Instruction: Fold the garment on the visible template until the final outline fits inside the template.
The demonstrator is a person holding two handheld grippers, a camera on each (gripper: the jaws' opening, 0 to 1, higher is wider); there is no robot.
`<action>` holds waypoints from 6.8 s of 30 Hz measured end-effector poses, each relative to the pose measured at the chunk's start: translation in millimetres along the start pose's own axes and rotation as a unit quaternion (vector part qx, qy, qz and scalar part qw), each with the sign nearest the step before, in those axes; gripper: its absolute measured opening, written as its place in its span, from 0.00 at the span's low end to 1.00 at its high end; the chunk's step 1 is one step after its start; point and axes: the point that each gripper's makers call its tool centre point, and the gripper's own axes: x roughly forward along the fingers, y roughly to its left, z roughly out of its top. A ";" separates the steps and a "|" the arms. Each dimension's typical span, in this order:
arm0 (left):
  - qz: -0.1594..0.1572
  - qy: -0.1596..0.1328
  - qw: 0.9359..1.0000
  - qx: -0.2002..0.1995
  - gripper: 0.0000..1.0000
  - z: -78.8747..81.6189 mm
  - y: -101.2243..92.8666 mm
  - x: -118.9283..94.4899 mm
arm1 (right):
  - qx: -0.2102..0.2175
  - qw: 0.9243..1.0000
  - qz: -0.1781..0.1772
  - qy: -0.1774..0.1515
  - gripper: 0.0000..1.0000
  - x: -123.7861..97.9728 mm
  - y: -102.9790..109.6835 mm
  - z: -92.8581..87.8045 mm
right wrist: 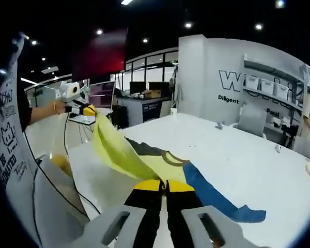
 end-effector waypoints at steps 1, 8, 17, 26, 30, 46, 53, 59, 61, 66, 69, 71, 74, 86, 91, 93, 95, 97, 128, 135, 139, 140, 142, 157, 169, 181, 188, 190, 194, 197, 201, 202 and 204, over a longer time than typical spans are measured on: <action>-0.018 0.003 1.000 -0.011 0.00 -12.7 -10.9 -1.6 | 0.007 1.000 0.020 0.017 0.00 -2.9 9.3 -12.1; -0.076 0.073 0.993 -0.051 0.00 -91.7 -65.6 -14.9 | 0.047 0.997 0.037 0.056 0.00 -10.4 33.5 -68.5; -0.096 0.123 0.984 -0.085 0.00 -152.9 -106.8 -13.4 | 0.065 0.990 0.059 0.112 0.00 -7.0 63.1 -129.8; -0.125 0.202 0.968 -0.078 0.00 -207.7 -132.5 -18.1 | 0.074 0.979 0.067 0.177 0.00 -12.0 70.7 -189.2; -0.101 0.201 0.968 -0.111 0.00 -211.1 -133.9 -17.2 | 0.090 0.973 0.053 0.204 0.00 -15.8 69.0 -210.0; -0.090 0.218 0.965 -0.118 0.00 -209.0 -138.9 -29.2 | 0.094 0.978 0.045 0.181 0.00 -16.1 61.8 -192.1; -0.078 0.139 0.969 -0.188 0.00 -177.3 -137.0 3.8 | 0.090 0.976 0.066 0.185 0.00 -4.5 71.2 -196.0; -0.113 0.155 0.963 -0.190 0.00 -185.6 -153.9 16.0 | 0.088 0.974 0.081 0.195 0.00 1.9 78.9 -201.3; -0.143 0.174 0.959 -0.174 0.00 -201.5 -162.3 16.4 | 0.082 0.970 0.097 0.207 0.00 1.6 86.9 -203.8; -0.178 0.223 0.947 -0.145 0.00 -213.3 -180.1 14.0 | 0.074 0.962 0.118 0.235 0.00 -4.5 95.4 -214.1; -0.170 0.218 0.948 -0.155 0.00 -212.7 -176.0 13.6 | 0.076 0.960 0.120 0.243 0.00 -7.0 95.9 -217.4; -0.155 0.215 0.952 -0.154 0.00 -212.6 -169.1 12.4 | 0.079 0.960 0.118 0.242 0.00 -7.9 95.7 -216.4; -0.126 0.196 0.957 -0.172 0.00 -206.4 -154.3 11.9 | 0.086 0.962 0.109 0.233 0.00 -7.5 91.4 -211.2; 0.030 0.133 0.966 -0.221 0.00 -188.4 -61.9 21.7 | 0.074 0.979 0.052 0.181 0.00 9.8 44.0 -175.6; 0.132 0.078 0.966 -0.207 0.00 -169.3 -5.0 14.1 | 0.082 0.988 -0.011 0.129 0.02 16.0 13.1 -148.6; 0.201 0.087 0.956 -0.196 0.04 -170.7 25.2 1.8 | 0.081 0.989 -0.020 0.122 0.12 16.5 7.7 -142.6; 0.234 0.093 0.951 -0.180 0.16 -175.3 49.0 -7.1 | 0.086 0.989 -0.034 0.114 0.23 17.0 1.9 -136.8; 0.263 0.075 0.944 -0.187 0.31 -172.2 74.5 -12.6 | 0.090 0.989 -0.042 0.107 0.35 18.3 -4.5 -132.7; 0.442 0.117 0.858 -0.235 0.41 -278.2 250.1 -51.7 | 0.077 0.978 -0.090 0.169 0.33 -4.8 -21.7 -133.0; 0.434 0.115 0.852 -0.270 0.31 -289.3 251.1 -46.2 | 0.074 0.977 -0.099 0.171 0.29 -5.3 -25.5 -132.1; 0.434 0.110 0.855 -0.263 0.14 -286.9 251.5 -43.2 | 0.079 0.978 -0.102 0.161 0.27 -4.1 -25.7 -128.7; 0.441 0.106 0.852 -0.260 0.00 -287.5 253.3 -44.4 | 0.053 0.976 -0.099 0.186 0.27 -5.5 -24.5 -134.4; 0.451 0.103 0.845 -0.270 0.00 -288.6 256.4 -47.1 | 0.037 0.974 -0.099 0.202 0.26 -4.4 -21.9 -138.5; 0.426 0.064 0.859 -0.275 0.00 -239.7 229.4 -71.0 | 0.048 0.981 -0.094 0.161 0.28 9.7 -15.0 -122.1; 0.379 -0.022 0.901 -0.211 0.00 -118.7 198.4 -70.2 | 0.064 0.983 -0.109 0.136 0.29 -13.7 -11.8 -123.6; 0.287 -0.121 0.939 -0.144 0.00 10.0 150.1 -31.7 | 0.082 0.983 -0.129 0.101 0.29 -33.5 -9.7 -124.8; 0.229 -0.143 0.957 -0.108 0.00 63.1 118.5 21.4 | 0.090 0.982 -0.138 0.091 0.29 -42.8 -8.7 -125.3; 0.217 -0.136 0.962 -0.096 0.00 69.8 110.8 39.5 | 0.094 0.982 -0.141 0.087 0.29 -45.3 -5.2 -124.7; 0.186 -0.141 0.968 -0.091 0.00 81.9 91.4 71.0 | 0.100 0.981 -0.145 0.088 0.29 -50.4 -4.3 -128.2; 0.163 -0.140 0.972 -0.093 0.00 87.2 77.1 95.3 | 0.103 0.979 -0.150 0.088 0.29 -56.5 -8.1 -131.3; 0.137 -0.131 0.977 -0.096 0.00 88.0 48.7 132.5 | 0.108 0.978 -0.157 0.087 0.29 -62.6 -11.2 -132.9; 0.133 -0.132 0.978 -0.095 0.00 85.8 47.8 139.8 | 0.108 0.978 -0.158 0.087 0.29 -63.6 -11.8 -133.3; 0.122 -0.127 0.980 -0.093 0.00 83.0 36.6 157.9 | 0.110 0.977 -0.161 0.088 0.29 -66.8 -15.4 -135.0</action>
